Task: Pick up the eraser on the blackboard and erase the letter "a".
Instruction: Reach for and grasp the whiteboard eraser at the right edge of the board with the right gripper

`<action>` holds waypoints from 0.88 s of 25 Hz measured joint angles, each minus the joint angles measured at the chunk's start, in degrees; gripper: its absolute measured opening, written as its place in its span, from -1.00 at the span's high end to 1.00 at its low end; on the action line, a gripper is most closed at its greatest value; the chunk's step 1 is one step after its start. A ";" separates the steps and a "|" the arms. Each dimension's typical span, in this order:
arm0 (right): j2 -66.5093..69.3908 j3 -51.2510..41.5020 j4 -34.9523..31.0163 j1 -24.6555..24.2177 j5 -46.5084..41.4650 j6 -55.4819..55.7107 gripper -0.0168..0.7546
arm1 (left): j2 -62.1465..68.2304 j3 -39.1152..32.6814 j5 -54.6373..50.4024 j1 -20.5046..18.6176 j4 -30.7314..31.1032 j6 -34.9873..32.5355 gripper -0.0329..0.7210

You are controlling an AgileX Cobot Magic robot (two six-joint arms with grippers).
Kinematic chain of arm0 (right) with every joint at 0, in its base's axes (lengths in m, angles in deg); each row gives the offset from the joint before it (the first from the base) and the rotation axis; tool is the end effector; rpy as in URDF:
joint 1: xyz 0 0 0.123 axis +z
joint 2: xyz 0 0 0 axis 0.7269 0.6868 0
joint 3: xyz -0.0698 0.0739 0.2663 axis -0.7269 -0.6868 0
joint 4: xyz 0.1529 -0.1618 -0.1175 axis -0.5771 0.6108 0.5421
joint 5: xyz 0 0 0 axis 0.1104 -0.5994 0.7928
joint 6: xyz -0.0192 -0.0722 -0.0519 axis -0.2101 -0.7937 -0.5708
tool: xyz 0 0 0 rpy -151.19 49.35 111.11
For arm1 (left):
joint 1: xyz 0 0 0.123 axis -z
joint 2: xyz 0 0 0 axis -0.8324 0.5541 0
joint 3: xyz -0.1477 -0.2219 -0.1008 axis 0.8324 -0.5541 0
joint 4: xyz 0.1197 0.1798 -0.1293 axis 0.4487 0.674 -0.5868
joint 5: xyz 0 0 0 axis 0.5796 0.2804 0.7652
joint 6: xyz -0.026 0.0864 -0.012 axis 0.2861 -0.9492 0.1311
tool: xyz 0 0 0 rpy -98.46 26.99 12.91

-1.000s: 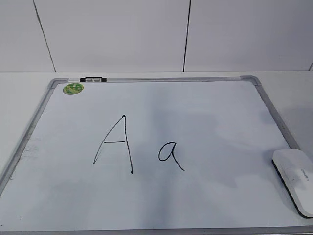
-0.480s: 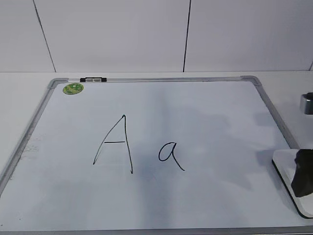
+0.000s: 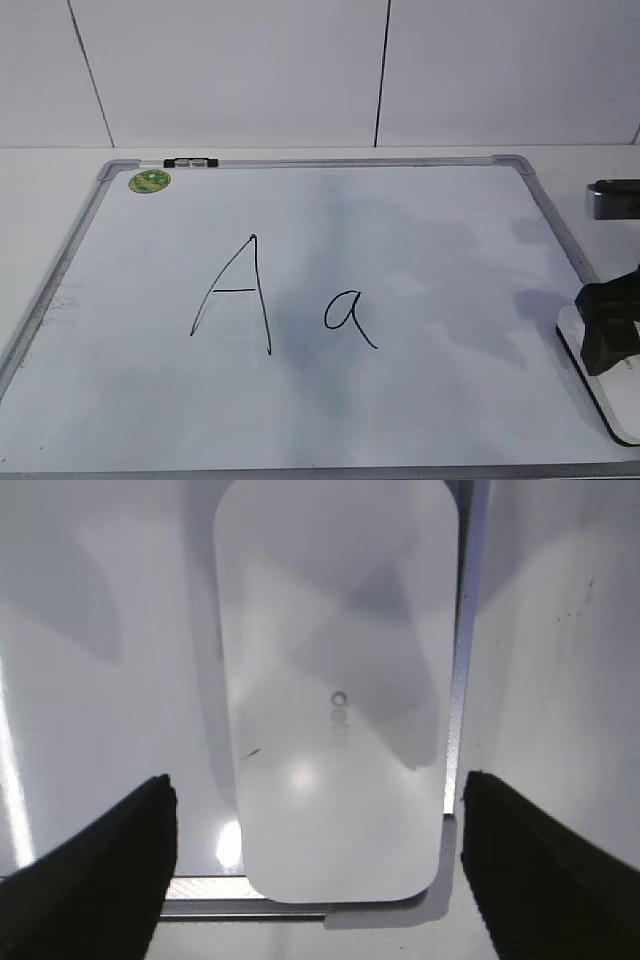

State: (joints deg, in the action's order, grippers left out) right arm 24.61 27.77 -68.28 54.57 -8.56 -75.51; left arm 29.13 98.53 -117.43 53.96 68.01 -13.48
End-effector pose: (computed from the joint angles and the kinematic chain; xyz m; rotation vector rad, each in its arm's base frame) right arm 0.2516 0.0320 0.2117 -0.0563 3.0658 -0.0392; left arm -0.0060 -0.0044 0.2759 -0.0172 2.0933 -0.0227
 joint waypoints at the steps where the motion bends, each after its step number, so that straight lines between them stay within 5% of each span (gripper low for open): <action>1: 0.34 0.00 0.29 0.00 0.00 0.18 -0.80 | 0.00 0.00 0.00 0.00 0.00 0.00 0.26; 22: 7.57 0.18 1.63 0.00 2.93 1.63 -0.79 | 0.00 0.00 0.00 0.00 0.00 0.00 0.26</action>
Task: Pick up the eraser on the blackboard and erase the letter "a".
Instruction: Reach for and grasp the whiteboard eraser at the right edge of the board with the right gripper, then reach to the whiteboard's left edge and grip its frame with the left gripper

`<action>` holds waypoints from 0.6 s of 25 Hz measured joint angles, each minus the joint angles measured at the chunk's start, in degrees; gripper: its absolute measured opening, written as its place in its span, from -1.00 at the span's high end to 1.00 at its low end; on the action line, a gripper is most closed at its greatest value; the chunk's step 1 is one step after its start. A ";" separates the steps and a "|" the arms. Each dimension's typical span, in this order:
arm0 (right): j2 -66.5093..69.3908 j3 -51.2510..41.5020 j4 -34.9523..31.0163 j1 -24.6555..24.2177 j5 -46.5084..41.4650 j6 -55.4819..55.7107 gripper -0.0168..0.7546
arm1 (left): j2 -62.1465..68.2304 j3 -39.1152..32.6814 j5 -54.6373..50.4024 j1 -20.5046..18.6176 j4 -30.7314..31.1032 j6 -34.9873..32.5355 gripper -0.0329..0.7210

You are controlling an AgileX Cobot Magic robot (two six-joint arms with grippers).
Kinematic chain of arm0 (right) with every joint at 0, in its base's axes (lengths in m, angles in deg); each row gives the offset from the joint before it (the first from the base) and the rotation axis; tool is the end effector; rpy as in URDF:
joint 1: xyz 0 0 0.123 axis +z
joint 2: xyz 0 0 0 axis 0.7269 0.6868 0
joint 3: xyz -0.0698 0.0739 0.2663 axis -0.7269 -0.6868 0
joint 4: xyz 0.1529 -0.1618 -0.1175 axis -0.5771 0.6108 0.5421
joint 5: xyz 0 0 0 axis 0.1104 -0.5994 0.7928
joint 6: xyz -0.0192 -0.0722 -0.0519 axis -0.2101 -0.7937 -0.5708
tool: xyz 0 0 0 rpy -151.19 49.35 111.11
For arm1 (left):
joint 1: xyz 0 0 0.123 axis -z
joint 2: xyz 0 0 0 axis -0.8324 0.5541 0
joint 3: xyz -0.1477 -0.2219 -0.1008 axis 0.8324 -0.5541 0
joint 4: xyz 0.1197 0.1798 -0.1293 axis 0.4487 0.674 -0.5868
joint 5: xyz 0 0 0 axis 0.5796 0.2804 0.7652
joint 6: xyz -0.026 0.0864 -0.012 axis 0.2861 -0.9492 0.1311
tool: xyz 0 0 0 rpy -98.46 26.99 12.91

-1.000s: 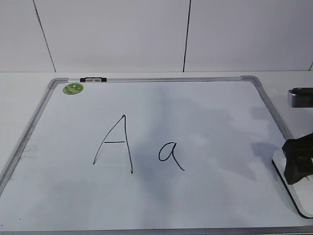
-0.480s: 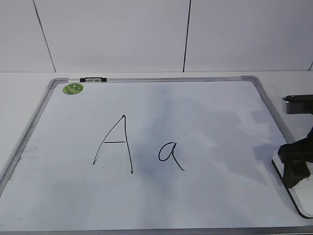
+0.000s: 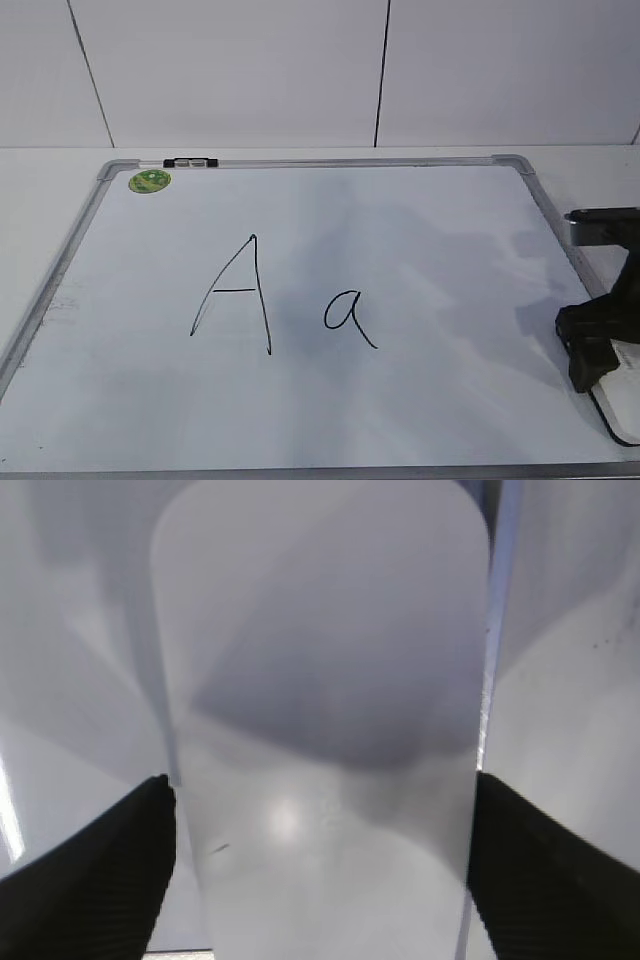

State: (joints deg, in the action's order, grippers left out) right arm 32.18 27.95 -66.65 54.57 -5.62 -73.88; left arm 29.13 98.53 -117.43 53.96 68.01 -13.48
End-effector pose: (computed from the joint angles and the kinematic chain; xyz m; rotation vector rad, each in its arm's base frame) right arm 0.2667 0.0321 0.1781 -0.0446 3.1385 -0.0882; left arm -0.0060 -0.0044 0.2759 -0.0172 2.0933 -0.0227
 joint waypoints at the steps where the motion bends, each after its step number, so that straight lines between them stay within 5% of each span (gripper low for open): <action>1: 0.18 0.00 0.00 0.00 0.10 0.00 -0.79 | 0.00 0.00 0.00 0.00 0.00 0.00 0.26; 15: 0.43 0.00 0.22 0.00 1.54 0.68 -0.70 | 0.00 0.00 0.00 0.00 0.00 0.00 0.26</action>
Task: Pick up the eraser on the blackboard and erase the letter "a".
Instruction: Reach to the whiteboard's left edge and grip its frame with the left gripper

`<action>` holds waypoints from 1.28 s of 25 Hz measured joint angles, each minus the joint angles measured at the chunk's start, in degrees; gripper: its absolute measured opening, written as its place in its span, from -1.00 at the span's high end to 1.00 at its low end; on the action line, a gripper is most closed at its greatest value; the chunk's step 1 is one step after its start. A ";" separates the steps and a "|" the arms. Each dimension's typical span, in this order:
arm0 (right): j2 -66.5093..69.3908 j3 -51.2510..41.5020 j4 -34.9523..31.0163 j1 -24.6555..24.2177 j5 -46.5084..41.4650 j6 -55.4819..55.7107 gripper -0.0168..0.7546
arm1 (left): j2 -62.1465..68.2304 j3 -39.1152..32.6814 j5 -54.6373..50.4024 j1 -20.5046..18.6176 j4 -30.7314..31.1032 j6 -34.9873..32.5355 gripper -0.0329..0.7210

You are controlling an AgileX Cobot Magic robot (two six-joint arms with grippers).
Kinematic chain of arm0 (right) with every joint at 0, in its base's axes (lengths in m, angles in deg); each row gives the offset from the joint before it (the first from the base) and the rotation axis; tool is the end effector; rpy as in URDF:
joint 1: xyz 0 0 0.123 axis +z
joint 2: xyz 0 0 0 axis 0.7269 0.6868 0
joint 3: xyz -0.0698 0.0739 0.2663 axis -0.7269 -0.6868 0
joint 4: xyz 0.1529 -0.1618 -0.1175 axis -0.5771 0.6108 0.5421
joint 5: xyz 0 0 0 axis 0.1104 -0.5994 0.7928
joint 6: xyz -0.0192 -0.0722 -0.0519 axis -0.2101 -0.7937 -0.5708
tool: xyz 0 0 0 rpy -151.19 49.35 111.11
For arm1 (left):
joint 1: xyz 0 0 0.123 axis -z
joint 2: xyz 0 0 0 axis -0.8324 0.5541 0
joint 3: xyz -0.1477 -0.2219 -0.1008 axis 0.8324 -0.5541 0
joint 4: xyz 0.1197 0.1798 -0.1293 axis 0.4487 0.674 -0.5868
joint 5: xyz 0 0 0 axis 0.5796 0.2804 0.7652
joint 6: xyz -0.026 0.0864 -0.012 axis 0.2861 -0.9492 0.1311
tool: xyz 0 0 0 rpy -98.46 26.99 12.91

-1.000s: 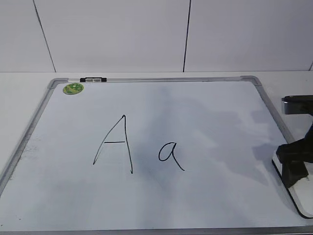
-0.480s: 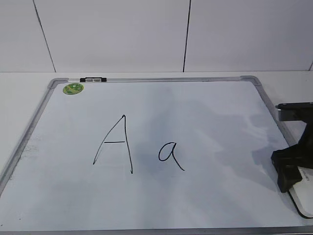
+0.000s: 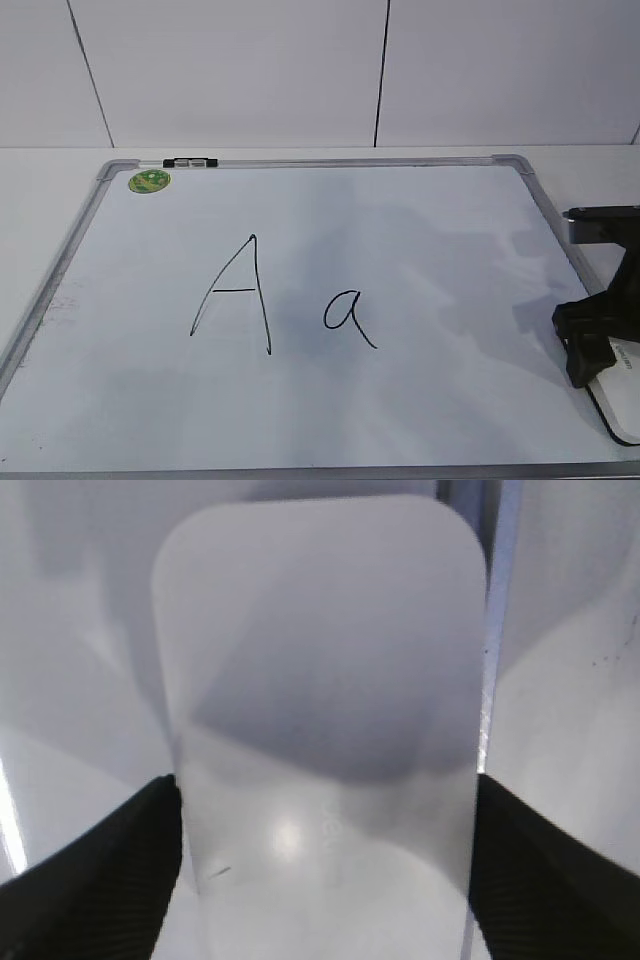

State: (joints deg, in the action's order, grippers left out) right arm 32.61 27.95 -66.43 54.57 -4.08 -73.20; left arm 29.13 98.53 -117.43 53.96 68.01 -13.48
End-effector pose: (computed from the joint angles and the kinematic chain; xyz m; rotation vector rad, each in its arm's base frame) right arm 0.2695 0.0323 0.1761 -0.0309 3.1188 -0.0866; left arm -0.0060 -0.0044 0.2759 -0.0172 2.0933 -0.0227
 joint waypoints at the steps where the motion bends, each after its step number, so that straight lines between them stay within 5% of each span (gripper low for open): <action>1: 0.00 0.00 0.12 0.00 0.00 0.00 -0.69 | 0.00 0.00 0.00 0.00 0.00 0.00 0.26; 14: 0.00 0.00 0.68 0.00 0.00 0.11 -0.46 | 0.00 0.00 0.00 0.00 0.00 0.00 0.26; 32: 0.00 0.00 0.16 0.00 0.05 0.11 -0.44 | 0.00 0.00 0.00 0.00 0.00 0.00 0.26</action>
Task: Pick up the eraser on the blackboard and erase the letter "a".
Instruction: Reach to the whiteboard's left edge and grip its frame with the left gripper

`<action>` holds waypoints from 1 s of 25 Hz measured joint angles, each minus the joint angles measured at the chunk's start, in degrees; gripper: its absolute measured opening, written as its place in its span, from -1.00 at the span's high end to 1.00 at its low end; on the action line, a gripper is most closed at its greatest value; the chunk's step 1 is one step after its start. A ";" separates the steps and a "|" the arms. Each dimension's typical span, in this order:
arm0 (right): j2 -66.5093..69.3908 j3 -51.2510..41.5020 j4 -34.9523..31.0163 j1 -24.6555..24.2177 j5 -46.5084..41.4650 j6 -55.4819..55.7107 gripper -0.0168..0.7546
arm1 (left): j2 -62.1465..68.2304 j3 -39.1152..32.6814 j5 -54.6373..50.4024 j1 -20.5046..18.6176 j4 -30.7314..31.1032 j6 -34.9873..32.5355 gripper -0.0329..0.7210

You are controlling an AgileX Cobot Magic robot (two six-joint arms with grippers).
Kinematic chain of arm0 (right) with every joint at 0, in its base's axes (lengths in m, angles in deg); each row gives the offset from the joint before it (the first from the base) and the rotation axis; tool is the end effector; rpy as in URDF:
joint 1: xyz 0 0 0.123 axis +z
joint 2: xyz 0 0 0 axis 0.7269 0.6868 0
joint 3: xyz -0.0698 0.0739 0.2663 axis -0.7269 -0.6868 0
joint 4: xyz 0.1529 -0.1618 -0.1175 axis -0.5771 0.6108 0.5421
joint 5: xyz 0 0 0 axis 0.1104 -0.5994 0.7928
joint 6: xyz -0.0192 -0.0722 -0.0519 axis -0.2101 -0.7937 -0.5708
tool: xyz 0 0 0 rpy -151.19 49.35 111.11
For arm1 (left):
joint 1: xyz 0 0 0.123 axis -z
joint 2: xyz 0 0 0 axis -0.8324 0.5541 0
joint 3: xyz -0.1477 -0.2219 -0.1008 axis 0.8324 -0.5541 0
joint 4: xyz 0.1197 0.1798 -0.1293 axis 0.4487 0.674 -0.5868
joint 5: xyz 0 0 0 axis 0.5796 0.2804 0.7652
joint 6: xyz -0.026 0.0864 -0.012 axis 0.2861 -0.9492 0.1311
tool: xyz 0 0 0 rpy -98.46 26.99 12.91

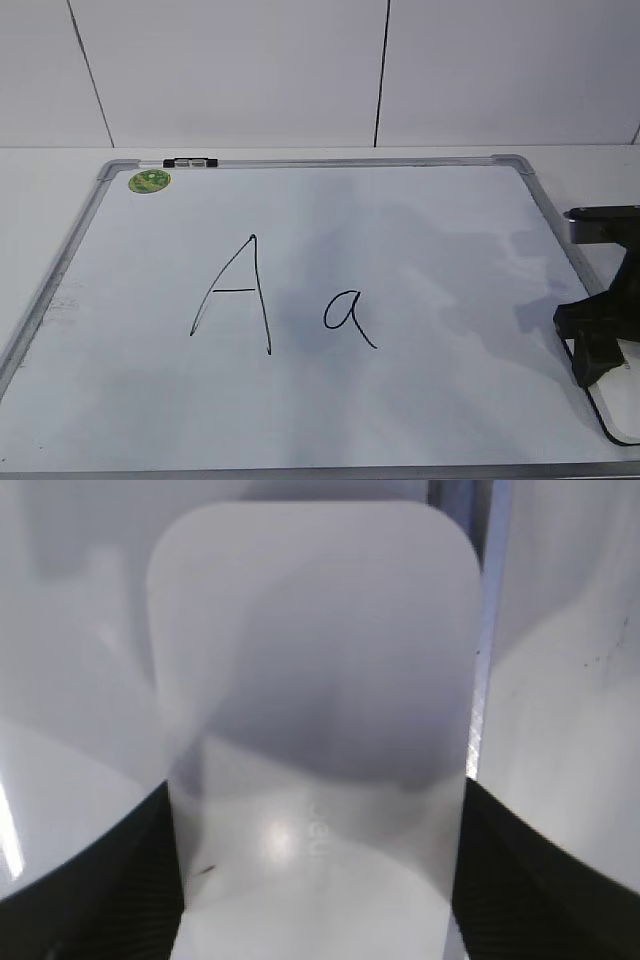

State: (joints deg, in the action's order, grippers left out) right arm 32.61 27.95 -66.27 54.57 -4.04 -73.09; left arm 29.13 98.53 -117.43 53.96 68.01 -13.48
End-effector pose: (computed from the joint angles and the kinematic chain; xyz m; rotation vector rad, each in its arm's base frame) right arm 0.2696 0.0322 0.1761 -0.0306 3.1177 -0.0898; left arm -0.0060 -0.0044 0.2759 -0.0172 2.0933 -0.0227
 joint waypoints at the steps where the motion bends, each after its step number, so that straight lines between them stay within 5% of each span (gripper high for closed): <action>1: 0.00 0.00 -0.09 0.00 0.00 0.00 -0.44 | 0.00 0.00 0.00 0.00 0.00 0.00 0.26; 21: -5.54 3.19 -4.37 0.24 -4.13 -2.07 -0.44 | 0.00 0.00 0.00 0.00 0.00 0.00 0.26; 25: -5.71 5.26 -4.37 4.15 -5.69 -2.97 -0.44 | 0.00 0.00 0.00 0.00 0.00 0.00 0.26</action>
State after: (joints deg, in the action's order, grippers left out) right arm 26.89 33.21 -70.65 58.72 -9.73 -76.06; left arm 29.13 98.53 -117.43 53.96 68.01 -13.48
